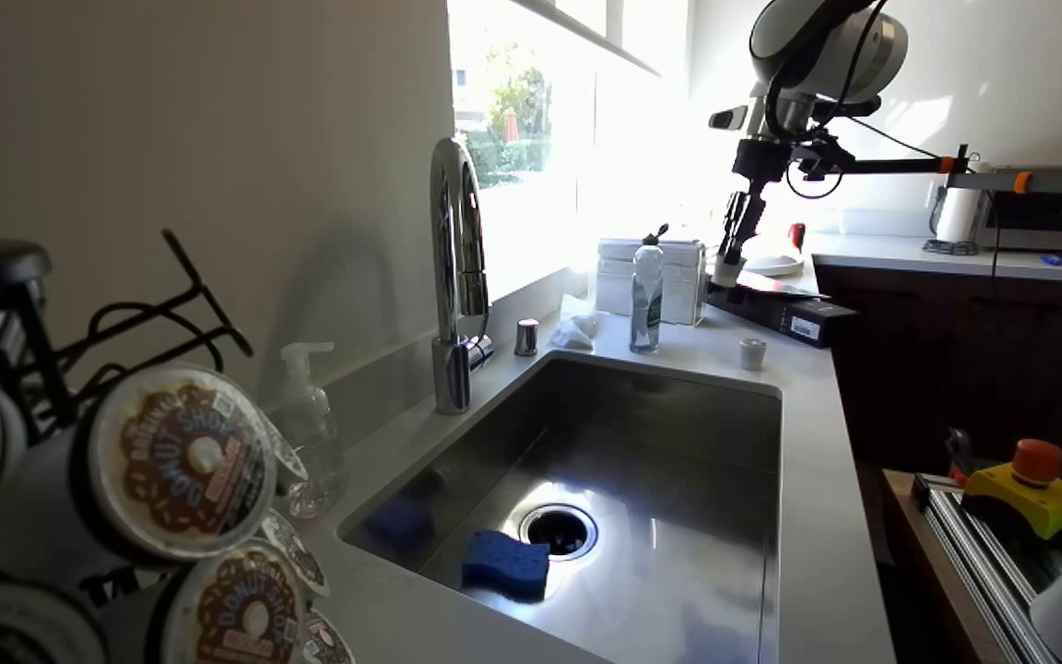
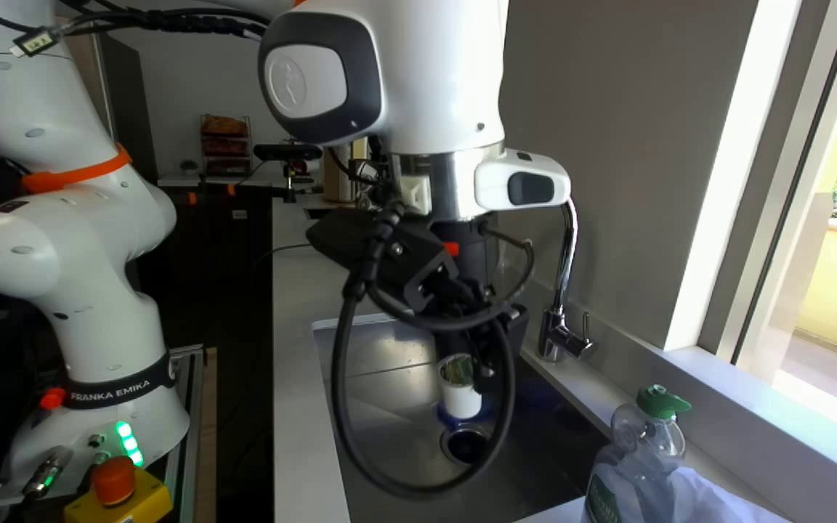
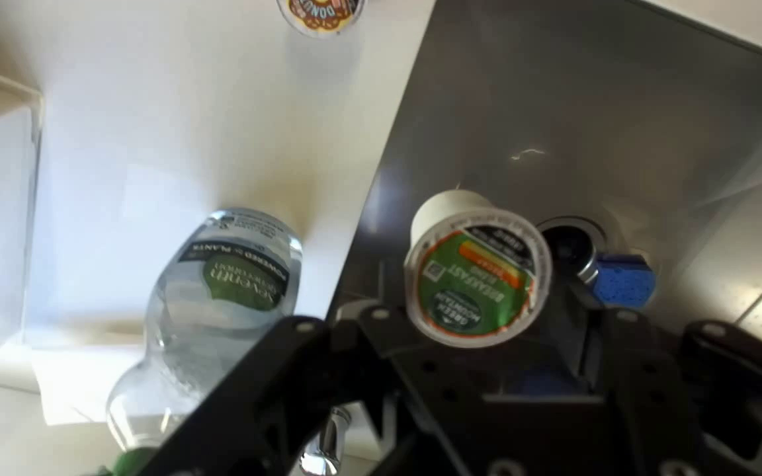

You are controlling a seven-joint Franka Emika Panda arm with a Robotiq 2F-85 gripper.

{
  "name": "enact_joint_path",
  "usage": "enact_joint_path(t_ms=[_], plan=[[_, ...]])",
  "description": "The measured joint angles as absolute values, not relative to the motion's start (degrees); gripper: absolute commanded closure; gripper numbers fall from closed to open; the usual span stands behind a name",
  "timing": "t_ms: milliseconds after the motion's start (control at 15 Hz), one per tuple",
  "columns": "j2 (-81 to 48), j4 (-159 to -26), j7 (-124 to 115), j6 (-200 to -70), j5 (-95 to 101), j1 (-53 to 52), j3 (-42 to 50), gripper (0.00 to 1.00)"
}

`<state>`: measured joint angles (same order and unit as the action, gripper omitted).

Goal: Place one coffee pod from the counter on top of the black coffee pod stand.

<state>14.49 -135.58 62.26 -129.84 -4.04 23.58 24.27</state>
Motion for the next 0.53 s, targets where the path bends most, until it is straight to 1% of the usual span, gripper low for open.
enact_joint_path(t_ms=[533], plan=[[23.2, -137.1, 61.8, -124.3, -2.5, 15.8, 19.2, 0.71]])
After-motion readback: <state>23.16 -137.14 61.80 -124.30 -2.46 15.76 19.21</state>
